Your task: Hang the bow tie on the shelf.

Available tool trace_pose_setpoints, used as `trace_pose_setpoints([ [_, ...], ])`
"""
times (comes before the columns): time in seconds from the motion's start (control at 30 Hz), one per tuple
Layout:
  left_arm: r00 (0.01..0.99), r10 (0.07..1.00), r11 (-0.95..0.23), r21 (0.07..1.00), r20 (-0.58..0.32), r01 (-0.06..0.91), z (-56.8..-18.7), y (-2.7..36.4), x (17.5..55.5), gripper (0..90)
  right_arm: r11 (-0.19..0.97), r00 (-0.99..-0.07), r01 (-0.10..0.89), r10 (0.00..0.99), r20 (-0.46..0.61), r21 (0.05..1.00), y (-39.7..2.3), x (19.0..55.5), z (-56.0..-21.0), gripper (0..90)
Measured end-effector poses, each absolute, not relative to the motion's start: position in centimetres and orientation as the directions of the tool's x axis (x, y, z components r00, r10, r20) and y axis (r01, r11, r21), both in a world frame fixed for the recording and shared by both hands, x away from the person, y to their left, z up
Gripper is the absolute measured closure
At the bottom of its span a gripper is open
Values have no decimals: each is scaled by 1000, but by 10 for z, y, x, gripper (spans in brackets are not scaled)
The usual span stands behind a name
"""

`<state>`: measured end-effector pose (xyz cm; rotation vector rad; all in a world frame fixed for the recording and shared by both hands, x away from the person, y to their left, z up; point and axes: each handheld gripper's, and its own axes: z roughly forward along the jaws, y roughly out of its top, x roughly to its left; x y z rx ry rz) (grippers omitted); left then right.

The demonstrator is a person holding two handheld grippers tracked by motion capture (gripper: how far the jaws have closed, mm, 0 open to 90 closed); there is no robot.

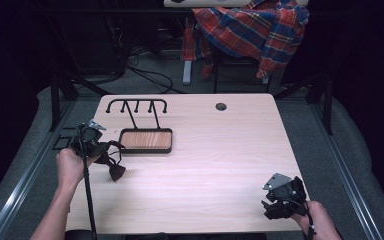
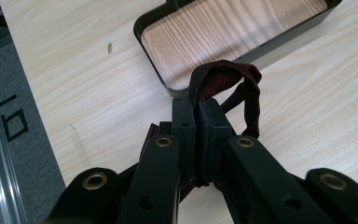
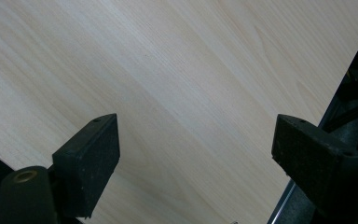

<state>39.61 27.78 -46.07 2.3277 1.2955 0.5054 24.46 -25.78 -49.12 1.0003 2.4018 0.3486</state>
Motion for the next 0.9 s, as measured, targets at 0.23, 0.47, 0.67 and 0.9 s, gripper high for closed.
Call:
trace_pose_setpoints([
  [0.23, 494, 862, -470, 543, 112, 696, -453, 278, 401, 864, 695, -595, 587, 718, -361, 414, -258, 245, -491, 148],
  [0.47, 505, 855, -479, 554, 119, 681, -445, 273, 404, 864, 693, -593, 588, 720, -361, 418, -257, 244, -491, 149],
  [0.67, 506, 853, -486, 545, 127, 683, -444, 273, 406, 864, 693, -593, 588, 720, -360, 417, -257, 244, -491, 148],
  [0.9, 497, 858, -476, 558, 127, 680, -437, 277, 408, 864, 694, -593, 588, 719, -361, 416, -257, 245, -491, 149],
])
